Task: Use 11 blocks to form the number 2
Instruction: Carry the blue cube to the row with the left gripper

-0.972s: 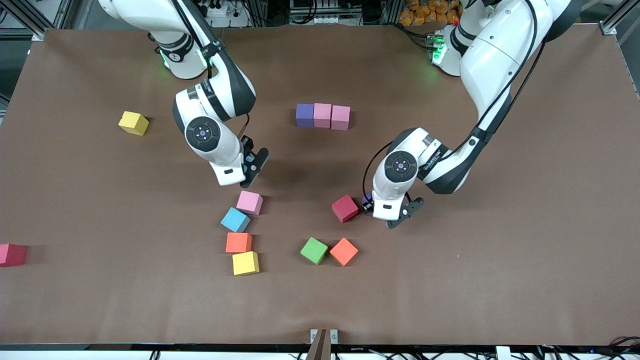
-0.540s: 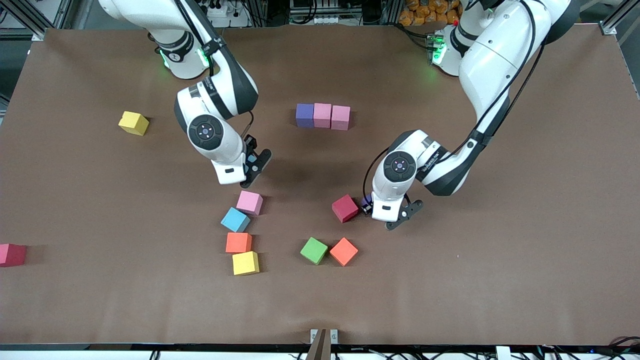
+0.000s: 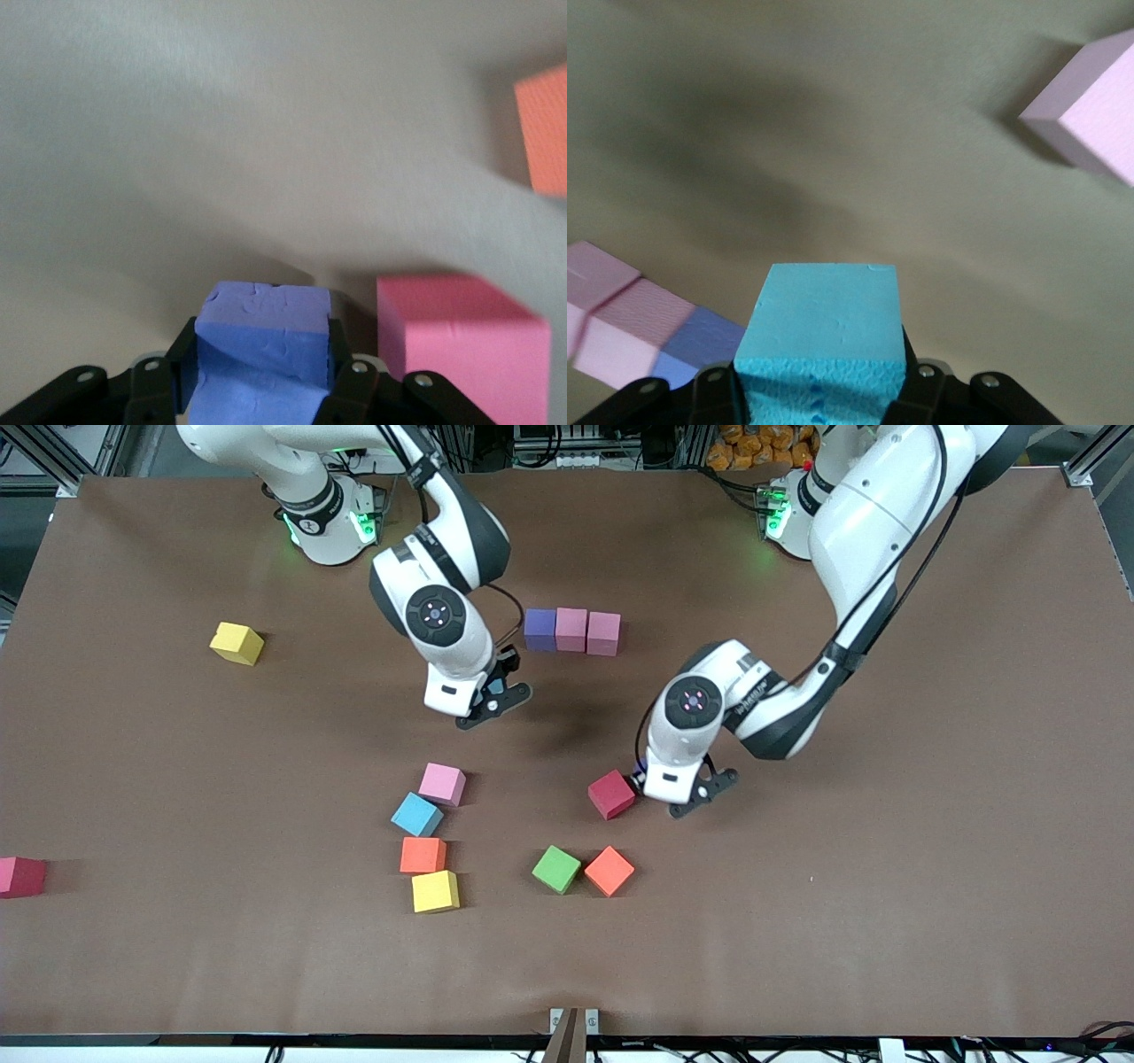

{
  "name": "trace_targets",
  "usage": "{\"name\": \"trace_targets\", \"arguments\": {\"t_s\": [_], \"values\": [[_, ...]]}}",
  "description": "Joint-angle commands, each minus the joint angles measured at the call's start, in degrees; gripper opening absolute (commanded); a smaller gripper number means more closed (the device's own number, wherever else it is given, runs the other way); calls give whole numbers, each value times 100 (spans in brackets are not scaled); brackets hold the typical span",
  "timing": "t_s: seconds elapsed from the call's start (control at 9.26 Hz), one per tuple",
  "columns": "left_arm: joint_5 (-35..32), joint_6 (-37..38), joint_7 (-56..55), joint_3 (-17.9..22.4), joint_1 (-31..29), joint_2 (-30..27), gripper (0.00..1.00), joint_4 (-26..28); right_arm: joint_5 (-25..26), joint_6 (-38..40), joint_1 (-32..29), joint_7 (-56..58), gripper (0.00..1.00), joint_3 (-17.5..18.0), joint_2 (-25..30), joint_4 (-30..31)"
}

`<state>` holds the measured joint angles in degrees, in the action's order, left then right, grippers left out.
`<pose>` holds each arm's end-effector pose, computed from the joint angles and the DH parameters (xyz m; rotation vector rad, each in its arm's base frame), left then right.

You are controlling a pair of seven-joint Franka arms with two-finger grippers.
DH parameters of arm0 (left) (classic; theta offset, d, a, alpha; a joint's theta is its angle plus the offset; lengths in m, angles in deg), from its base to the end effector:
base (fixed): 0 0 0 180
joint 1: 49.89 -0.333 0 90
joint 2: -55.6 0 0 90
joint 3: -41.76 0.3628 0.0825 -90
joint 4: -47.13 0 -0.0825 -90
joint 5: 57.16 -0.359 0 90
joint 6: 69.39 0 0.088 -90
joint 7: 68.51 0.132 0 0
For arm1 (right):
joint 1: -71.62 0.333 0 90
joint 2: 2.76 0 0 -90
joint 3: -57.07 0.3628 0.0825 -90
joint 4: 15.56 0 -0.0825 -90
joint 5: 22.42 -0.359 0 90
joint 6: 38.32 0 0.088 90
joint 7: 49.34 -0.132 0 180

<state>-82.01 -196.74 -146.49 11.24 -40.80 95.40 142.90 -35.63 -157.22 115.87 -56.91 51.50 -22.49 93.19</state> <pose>0.5704 -0.3771 0.2659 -3.0233 -0.7644 0.0126 0.4543 0.3900 0.3449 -2.9763 -0.6306 0.3245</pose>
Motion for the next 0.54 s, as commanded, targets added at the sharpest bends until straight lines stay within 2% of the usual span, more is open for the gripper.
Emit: {"name": "trace_targets", "arguments": {"t_s": [0.0,0.22,0.43], "values": [[-46,175,90,-356,-57,-683,0,617,-278,-238,118,-489,0,-23,4,40],[-46,281,256,-673,4,-632,0,662,-278,-485,312,-816,0,-23,-66,58],[-108,220,309,-683,310,-474,0,653,-278,-600,338,-817,0,-23,-75,119]]}}
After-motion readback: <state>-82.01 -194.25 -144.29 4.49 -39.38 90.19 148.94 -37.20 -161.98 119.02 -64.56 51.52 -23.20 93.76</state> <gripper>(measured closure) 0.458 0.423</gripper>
